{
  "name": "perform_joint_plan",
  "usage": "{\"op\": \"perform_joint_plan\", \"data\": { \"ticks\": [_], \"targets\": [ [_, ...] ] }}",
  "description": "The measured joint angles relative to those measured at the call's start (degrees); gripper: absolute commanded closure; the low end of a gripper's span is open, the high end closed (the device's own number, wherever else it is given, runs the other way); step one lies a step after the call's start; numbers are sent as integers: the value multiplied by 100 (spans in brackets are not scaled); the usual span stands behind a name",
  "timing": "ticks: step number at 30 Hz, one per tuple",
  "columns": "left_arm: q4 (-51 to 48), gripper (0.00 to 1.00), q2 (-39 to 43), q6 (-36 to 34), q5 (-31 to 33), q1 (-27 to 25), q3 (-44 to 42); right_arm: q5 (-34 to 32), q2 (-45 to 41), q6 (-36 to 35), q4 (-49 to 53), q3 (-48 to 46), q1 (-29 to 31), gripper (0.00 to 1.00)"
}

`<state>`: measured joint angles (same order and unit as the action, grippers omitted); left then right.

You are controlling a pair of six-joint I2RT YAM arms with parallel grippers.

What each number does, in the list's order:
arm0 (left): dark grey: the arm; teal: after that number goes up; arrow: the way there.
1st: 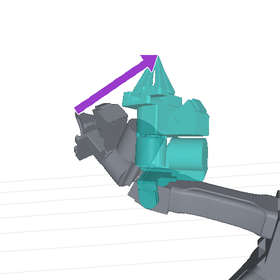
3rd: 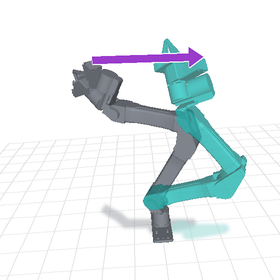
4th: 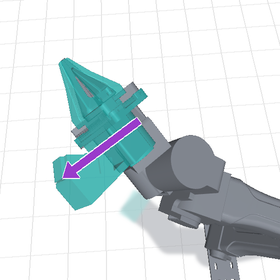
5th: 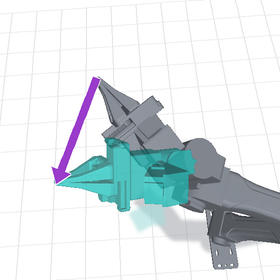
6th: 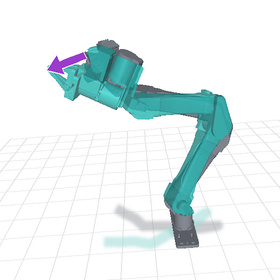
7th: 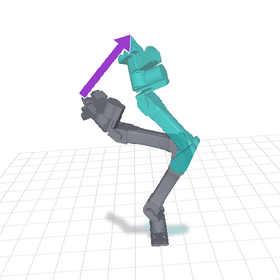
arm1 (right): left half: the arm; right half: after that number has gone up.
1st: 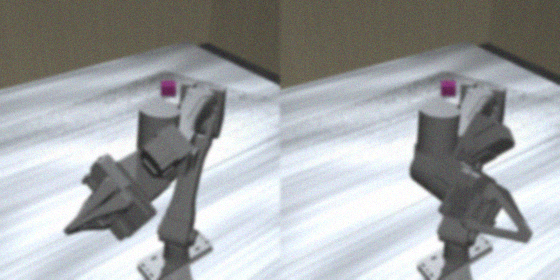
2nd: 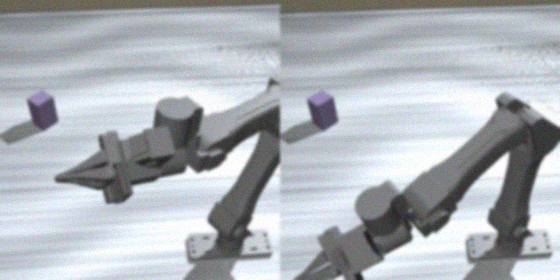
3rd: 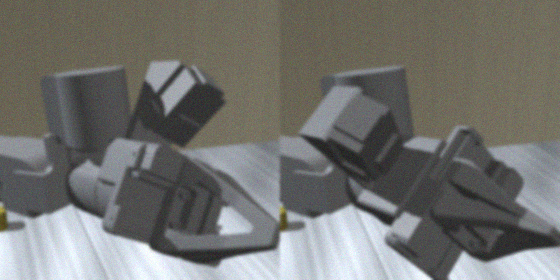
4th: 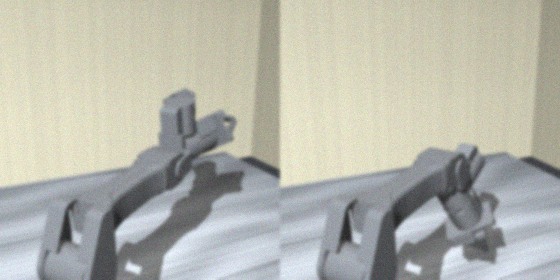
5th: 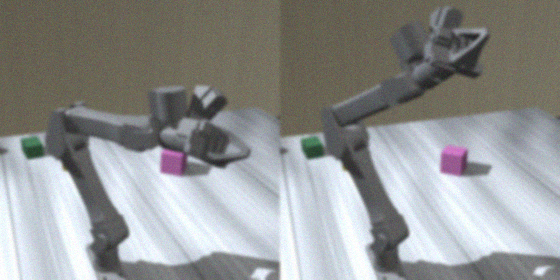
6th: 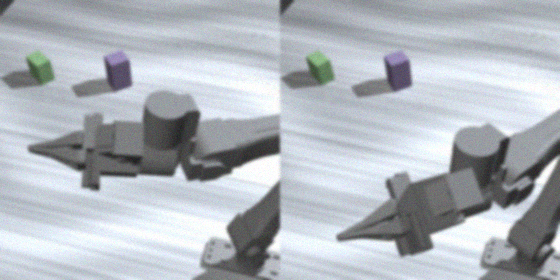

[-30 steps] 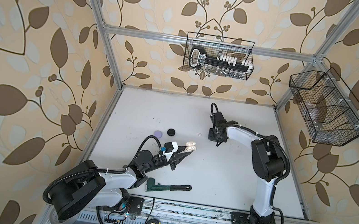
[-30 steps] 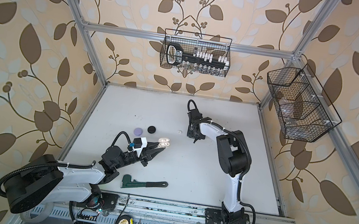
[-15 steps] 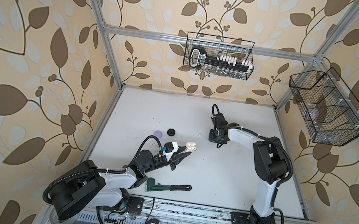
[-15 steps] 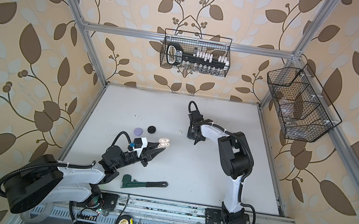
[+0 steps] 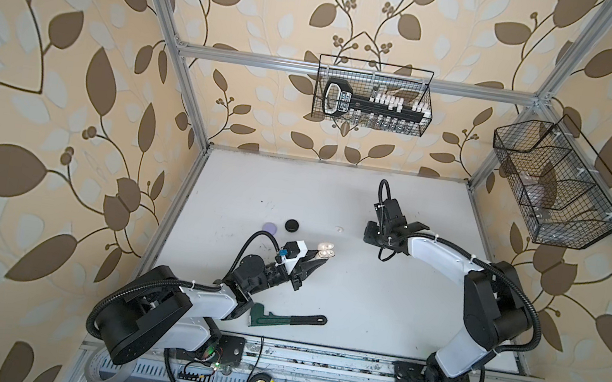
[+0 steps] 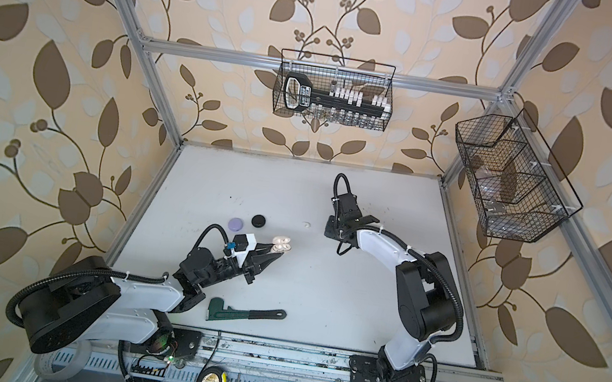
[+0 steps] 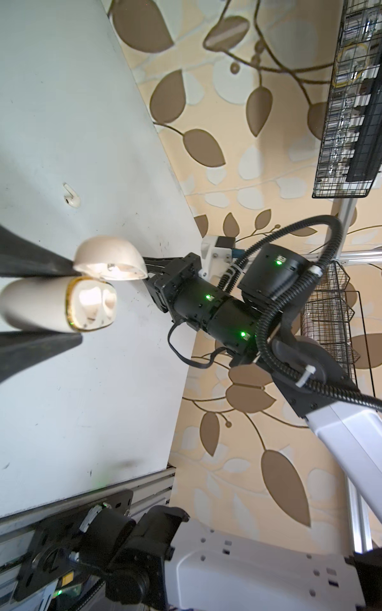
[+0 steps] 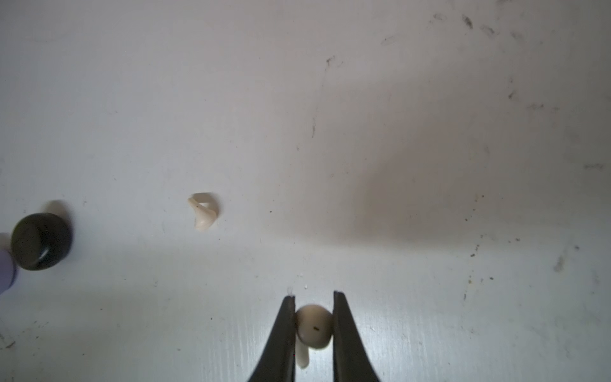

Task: Insert the wireless bluetooth earbuds into the charging case
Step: 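Lift the white earbud with the right gripper, then carry the earbud to the open cream case held by the left gripper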

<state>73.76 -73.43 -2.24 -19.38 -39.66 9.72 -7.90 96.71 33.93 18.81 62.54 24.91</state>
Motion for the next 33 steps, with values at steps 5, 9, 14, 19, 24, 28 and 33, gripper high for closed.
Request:
{"op": "perform_joint_plan", "data": {
  "ticks": [5, 9, 14, 19, 24, 28, 33],
  "targets": [
    [-426, 100, -33, 105, 374, 0, 197, -57, -507, 190, -350, -509, 39, 92],
    [-894, 100, -31, 131, 614, 0, 380, -153, -1095, 348, -636, -920, 175, 92],
    [-1239, 100, -42, 144, 769, 0, 490, -245, -1790, 640, -946, -1165, 376, 91],
    [-1209, 100, -267, 208, 793, 0, 490, -483, -2406, 975, -1158, -1252, 728, 91],
    [-994, 100, -365, 238, 695, 0, 490, -1023, -2868, 1316, -1379, -1252, 1499, 91],
    [-562, 100, -444, 247, 544, 0, 461, -1572, -2979, 1537, -1596, -1255, 2127, 91],
    [-15, 100, -649, 258, 424, 0, 343, -2188, -2883, 1773, -1965, -1294, 2778, 91]
  ]
}}
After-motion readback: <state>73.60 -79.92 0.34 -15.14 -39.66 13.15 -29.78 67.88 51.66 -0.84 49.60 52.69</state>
